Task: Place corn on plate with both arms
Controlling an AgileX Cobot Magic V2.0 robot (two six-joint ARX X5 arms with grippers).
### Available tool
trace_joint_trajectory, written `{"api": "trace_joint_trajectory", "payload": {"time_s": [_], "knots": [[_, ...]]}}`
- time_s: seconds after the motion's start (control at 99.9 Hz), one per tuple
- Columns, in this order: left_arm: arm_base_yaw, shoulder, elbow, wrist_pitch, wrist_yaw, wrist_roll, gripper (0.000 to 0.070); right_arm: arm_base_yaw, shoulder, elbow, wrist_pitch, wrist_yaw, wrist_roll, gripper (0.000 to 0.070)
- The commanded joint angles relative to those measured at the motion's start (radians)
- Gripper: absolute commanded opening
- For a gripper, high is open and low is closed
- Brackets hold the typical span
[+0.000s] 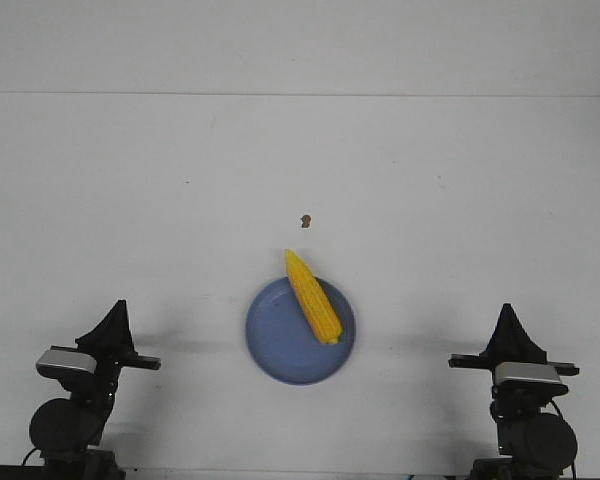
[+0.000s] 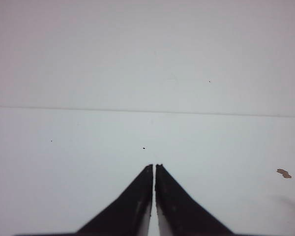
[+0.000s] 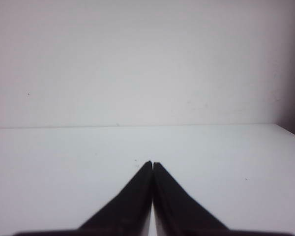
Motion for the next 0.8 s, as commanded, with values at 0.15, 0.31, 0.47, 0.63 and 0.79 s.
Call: {"api": "trace_joint_trajectory", "payload": {"time_s": [0.15, 0.31, 0.47, 0.63, 0.79], "knots": [[0.000, -0.001, -0.020, 0.011, -0.003, 0.000, 0.0012, 0.000, -0.001, -0.066, 0.087, -0.002, 0.000, 0.0007], [0.000, -0.001, -0.020, 0.011, -0.003, 0.000, 0.0012, 0.000, -0.001, -0.070, 0.105, 0.000, -0.001, 0.0007], [0.000, -0.001, -0.020, 0.011, -0.003, 0.000, 0.0012, 0.000, -0.001, -0.070, 0.110, 0.000, 0.000, 0.0007], [0.000, -0.001, -0.020, 0.011, -0.003, 0.000, 0.0012, 0.000, -0.001, -0.070, 0.113, 0.000, 0.000, 0.0007], [0.000, -0.001, -0.020, 0.011, -0.003, 0.001, 0.0012, 0.000, -0.001, -0.070, 0.113, 0.000, -0.001, 0.0007]]}}
